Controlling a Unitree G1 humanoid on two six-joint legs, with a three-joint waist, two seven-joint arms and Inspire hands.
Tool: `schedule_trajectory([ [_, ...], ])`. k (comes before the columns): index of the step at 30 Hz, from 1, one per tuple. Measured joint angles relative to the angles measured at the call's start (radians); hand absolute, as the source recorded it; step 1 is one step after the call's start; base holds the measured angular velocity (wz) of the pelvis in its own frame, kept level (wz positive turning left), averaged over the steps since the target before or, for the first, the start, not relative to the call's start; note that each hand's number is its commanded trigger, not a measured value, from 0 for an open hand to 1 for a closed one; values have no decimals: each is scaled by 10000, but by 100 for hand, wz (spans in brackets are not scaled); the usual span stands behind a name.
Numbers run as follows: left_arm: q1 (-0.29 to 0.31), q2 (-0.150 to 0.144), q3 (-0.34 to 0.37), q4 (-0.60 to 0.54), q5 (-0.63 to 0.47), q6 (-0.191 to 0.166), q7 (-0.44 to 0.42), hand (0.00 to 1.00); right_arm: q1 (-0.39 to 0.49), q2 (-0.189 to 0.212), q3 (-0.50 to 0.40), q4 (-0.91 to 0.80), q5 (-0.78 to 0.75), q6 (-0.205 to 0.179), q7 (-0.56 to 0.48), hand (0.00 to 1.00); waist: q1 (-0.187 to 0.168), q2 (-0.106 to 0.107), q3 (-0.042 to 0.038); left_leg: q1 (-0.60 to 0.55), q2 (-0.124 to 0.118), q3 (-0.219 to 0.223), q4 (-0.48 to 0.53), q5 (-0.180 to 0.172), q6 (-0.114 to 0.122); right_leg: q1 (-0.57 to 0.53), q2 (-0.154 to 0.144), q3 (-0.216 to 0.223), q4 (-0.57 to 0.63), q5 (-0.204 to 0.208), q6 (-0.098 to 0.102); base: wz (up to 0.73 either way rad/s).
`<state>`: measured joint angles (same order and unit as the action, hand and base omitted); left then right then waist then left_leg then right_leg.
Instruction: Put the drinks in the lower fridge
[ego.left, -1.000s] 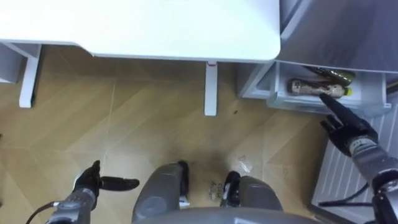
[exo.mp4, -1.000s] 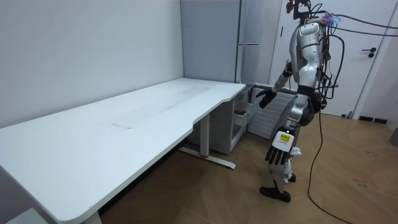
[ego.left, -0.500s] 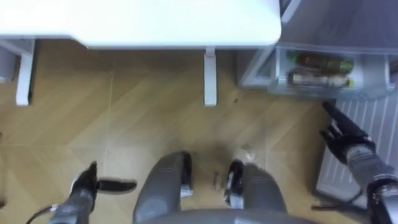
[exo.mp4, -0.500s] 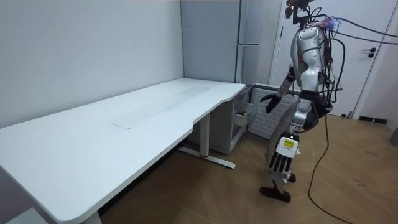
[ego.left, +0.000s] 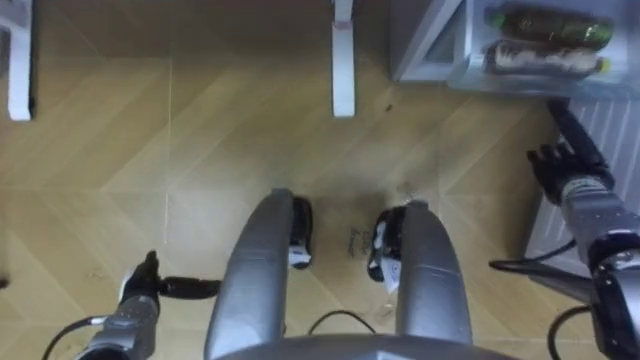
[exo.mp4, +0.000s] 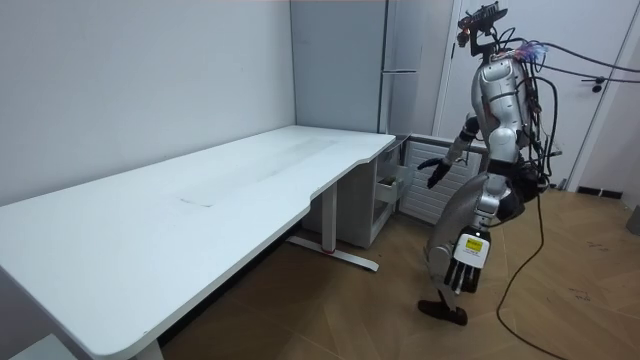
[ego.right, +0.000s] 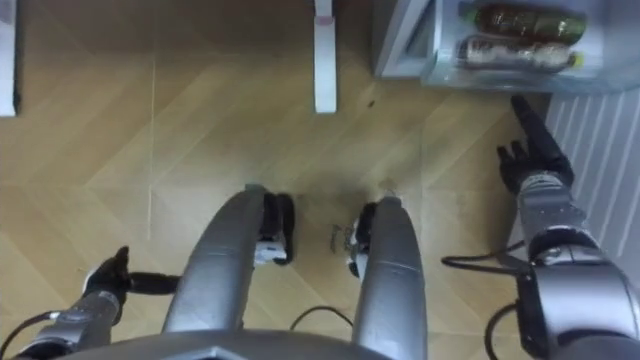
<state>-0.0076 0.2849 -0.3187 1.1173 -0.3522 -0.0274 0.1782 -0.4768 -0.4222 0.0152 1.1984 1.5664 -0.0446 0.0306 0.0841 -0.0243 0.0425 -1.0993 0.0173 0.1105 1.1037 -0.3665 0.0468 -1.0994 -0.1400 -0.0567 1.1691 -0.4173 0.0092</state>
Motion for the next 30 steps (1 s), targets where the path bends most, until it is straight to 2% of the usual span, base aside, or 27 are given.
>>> schedule_trajectory([
  [4, -49, -16, -40, -18, 10, 17, 77, 0, -449, -142, -1, -387, 243, -14, 51, 0, -28, -26, 16, -585, -30, -22, 540, -74, 0, -590, -102, 19, 607, -145, -61, 7],
  [6, -199, -9, -143, -8, 15, 42, 128, 0, -821, -358, -36, -459, 506, -107, 66, 0, -152, -40, 25, -1003, -109, -53, 926, -127, 21, -976, -234, 5, 1052, -285, -75, 17],
  [8, -223, 17, -197, -8, -61, 50, 206, 0, -1021, -416, -96, -515, 716, -126, 86, 0, -211, -63, 31, -1245, -112, -80, 1259, -244, 21, -1194, -246, 16, 1372, -384, -103, 6],
  [14, -246, 55, -199, -47, -69, 243, 231, 0, -1012, -421, -94, -817, 813, -100, 78, 0, -348, -78, 30, -1689, -90, -82, 2055, -589, 112, -1578, -291, 79, 2077, -697, -18, -1],
  [19, -252, 222, -407, -84, -85, 261, 37, 0, -1014, -436, -64, -958, 841, -106, -3, 0, -405, -87, 35, -1704, -120, -60, 2074, -601, 131, -1600, -327, 107, 2098, -711, 18, 0],
  [25, -134, 341, -470, -88, -95, 129, -108, 0, -1022, -436, 14, -1413, 953, -74, -593, 0, -483, -94, 35, -1631, -119, -78, 2049, -610, 141, -1544, -341, 117, 2090, -720, -2, 0],
  [30, 270, 467, -151, -415, -56, -67, -376, 0, -1033, -444, 25, -1446, 953, -62, -635, 0, -434, -120, 45, -1613, -90, -61, 2007, -605, 138, -1541, -346, 120, 2058, -714, -21, -1],
])
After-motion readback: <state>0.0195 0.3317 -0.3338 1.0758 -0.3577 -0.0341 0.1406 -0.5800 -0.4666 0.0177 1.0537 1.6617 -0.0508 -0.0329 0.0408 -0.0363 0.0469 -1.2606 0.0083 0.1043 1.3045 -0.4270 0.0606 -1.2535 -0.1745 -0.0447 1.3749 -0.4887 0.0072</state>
